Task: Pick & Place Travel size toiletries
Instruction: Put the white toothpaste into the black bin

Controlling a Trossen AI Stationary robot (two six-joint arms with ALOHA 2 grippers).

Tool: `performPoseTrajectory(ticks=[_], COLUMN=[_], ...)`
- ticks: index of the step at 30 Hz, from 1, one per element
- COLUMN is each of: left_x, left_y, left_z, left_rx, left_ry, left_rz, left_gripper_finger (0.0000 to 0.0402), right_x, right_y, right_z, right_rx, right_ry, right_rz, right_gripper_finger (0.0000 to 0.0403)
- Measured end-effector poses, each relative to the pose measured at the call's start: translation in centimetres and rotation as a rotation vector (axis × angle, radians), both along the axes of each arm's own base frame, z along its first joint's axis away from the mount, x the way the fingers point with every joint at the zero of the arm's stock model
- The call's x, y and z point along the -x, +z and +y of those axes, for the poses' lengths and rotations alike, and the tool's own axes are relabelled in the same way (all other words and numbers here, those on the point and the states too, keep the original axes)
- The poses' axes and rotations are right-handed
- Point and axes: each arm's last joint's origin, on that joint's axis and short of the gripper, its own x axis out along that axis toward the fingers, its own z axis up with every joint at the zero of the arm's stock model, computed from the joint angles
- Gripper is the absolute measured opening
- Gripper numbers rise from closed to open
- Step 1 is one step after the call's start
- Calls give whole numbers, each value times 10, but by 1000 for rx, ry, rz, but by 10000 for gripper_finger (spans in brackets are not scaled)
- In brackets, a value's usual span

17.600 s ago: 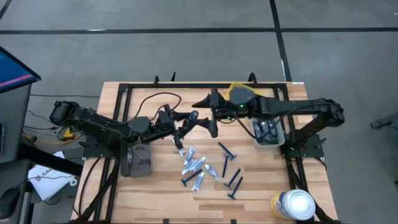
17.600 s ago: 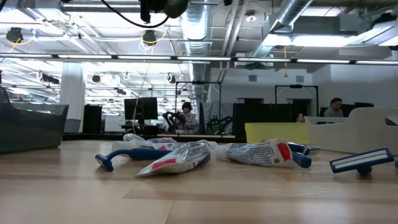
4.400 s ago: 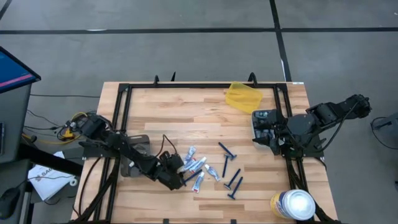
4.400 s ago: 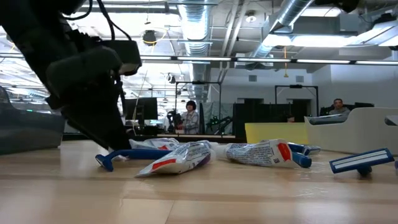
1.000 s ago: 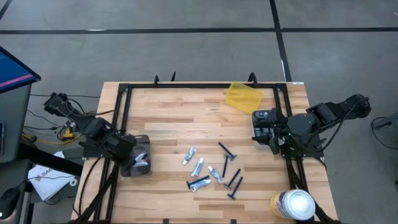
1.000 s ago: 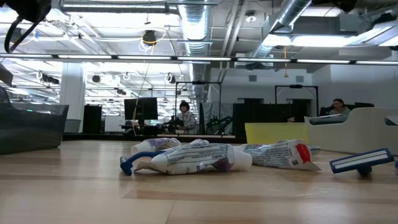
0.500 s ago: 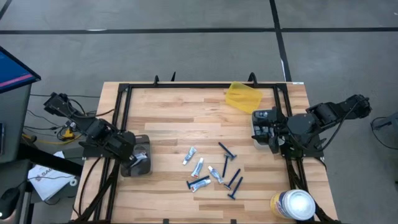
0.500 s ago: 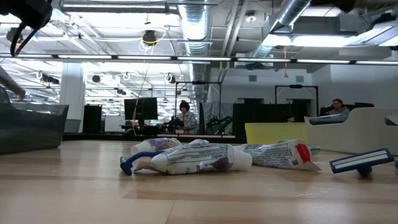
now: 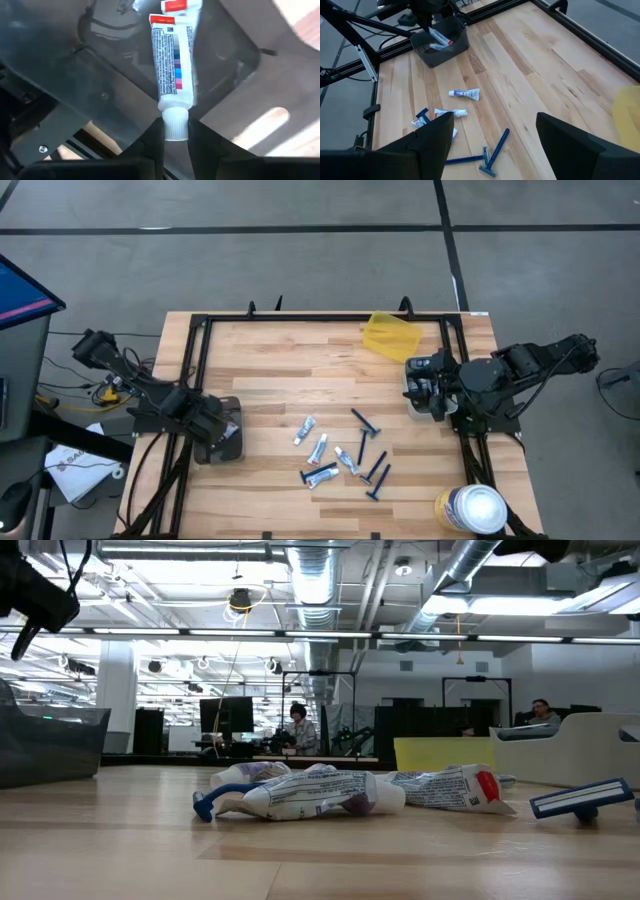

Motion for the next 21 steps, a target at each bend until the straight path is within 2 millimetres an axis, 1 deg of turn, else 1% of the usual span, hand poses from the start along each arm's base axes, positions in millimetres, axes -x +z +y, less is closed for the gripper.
performPoseTrajectory(ticks=[3,6,9,13,15,17,19,21], left_x=[-4,-6,-7,-7,-8,-11,-16,-22], left_y=[-4,-7,-8,-7,-7,-6,-5,-4], left_z=[-2,-4,-5,-6,-6,-7,-8,-9], left_rx=[-19,-27,-21,16,48,105,174,232], left_ry=[0,-3,-5,-8,-5,4,12,16], left_rz=[30,53,60,59,58,57,36,-19], left_gripper_finger=[75,102,143,212,244,267,280,284], right_x=[0,0,0,0,0,0,0,0], right_y=[0,0,0,0,0,0,0,0], right_z=[0,0,0,0,0,0,0,0], right_rx=[6,6,6,8,9,9,7,5], right_ry=[4,4,4,5,5,5,7,9], right_rz=[1,1,1,2,5,5,6,7], right_gripper_finger=[276,276,276,276,276,276,276,276])
